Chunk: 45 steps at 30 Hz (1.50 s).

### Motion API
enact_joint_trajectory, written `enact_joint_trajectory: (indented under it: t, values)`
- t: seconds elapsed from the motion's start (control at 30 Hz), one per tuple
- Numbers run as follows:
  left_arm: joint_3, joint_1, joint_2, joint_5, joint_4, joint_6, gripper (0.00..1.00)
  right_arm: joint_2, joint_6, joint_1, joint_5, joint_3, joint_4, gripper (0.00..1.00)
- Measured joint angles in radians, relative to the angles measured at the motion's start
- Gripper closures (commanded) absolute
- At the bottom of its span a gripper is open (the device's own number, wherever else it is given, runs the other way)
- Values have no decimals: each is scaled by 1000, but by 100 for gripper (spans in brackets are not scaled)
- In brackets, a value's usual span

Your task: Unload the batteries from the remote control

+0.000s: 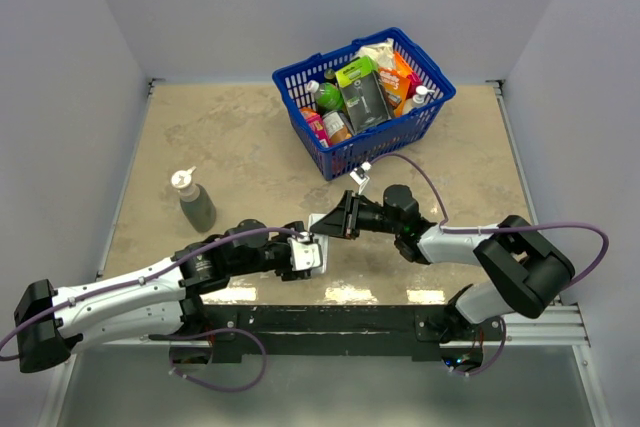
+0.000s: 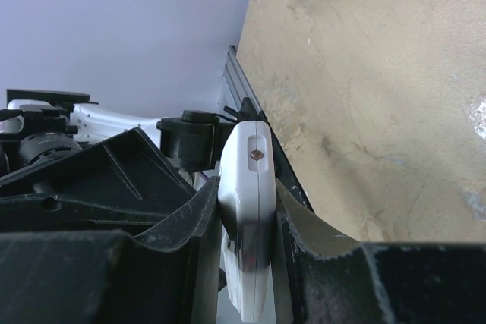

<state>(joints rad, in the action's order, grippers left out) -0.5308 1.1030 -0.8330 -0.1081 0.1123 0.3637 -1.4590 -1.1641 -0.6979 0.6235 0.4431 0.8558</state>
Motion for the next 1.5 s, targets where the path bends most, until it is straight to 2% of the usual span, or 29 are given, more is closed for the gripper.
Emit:
enact_joint_trajectory:
  t: [1.5]
  values:
    - [-29, 5, 6, -34, 40, 16, 37, 0, -40, 1, 8, -12, 58, 100]
